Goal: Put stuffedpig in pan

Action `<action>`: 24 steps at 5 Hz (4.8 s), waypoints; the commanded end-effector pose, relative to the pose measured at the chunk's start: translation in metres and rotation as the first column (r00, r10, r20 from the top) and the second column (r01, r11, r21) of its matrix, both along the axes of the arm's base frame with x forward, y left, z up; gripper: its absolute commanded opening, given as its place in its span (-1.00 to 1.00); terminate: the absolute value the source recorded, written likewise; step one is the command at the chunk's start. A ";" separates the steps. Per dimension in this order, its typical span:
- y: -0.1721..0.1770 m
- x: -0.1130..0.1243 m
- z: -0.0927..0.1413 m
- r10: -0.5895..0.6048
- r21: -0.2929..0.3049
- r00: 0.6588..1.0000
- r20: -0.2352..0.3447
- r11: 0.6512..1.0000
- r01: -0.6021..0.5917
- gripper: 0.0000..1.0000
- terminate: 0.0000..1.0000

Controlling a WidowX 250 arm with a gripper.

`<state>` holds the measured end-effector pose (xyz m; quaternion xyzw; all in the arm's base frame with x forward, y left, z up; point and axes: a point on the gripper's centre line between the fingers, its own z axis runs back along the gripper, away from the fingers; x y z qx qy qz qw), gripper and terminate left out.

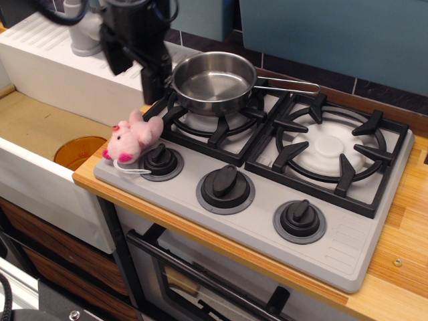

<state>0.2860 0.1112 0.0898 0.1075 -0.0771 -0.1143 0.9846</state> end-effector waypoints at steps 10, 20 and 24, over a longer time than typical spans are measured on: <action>0.003 -0.013 -0.049 0.029 -0.014 0.999 0.046 0.999 -0.028 -1.00 -1.00; -0.044 0.090 0.029 -0.038 -0.009 0.999 0.002 0.999 0.038 1.00 -1.00; -0.050 0.088 0.038 -0.041 -0.035 0.999 -0.006 0.999 0.041 1.00 -1.00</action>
